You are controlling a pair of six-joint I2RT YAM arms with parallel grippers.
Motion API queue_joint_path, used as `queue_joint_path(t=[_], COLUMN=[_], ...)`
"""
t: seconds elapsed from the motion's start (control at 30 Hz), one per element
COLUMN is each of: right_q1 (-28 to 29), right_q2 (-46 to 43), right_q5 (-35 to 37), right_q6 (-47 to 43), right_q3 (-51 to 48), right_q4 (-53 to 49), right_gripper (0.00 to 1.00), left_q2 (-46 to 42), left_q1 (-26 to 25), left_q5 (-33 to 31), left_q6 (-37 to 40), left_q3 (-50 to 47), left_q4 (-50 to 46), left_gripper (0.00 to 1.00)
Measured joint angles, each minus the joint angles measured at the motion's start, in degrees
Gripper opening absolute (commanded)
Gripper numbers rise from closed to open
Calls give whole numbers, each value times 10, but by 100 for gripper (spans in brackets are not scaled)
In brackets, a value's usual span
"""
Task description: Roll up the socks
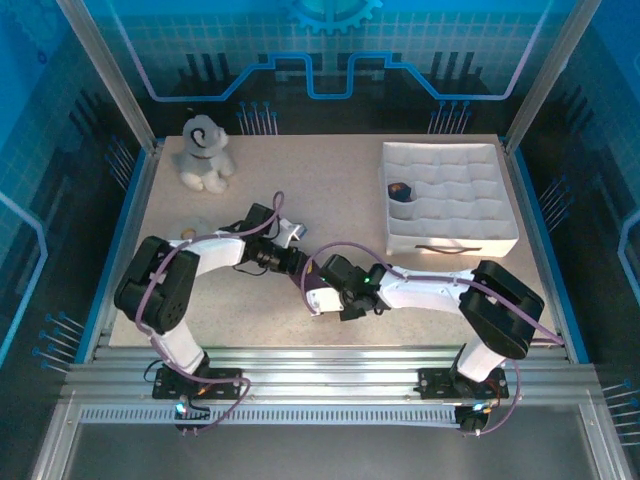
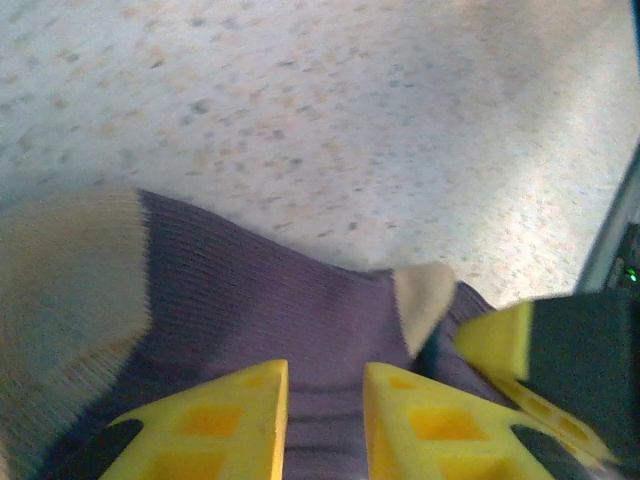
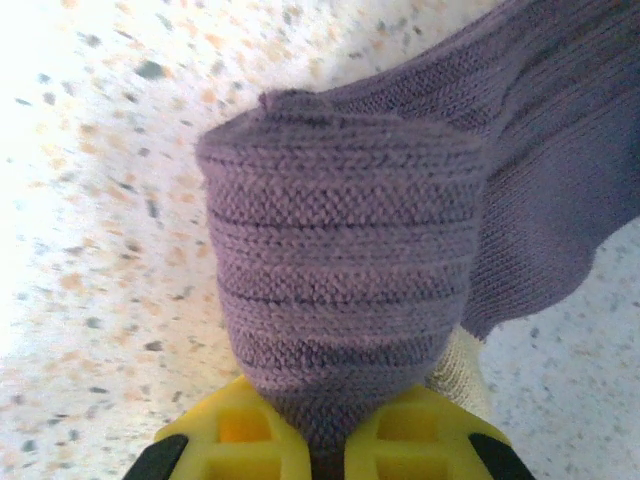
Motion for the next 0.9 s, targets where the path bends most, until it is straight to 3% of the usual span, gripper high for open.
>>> queue_joint_path(t=[0.33,0.9], right_q1=[13,65], right_q2=[3,42], right_q5=[-20,116], right_q6=[1,58], right_q3=[21,52], right_q4=[-58,-90], right_gripper=[0,0], left_q2=[93,201], left_q1=[0,-12], left_q5=[39,92], left_q6=[-42,-9], left_q3=[54,196], left_q4=[35,14], left_gripper=[16,16])
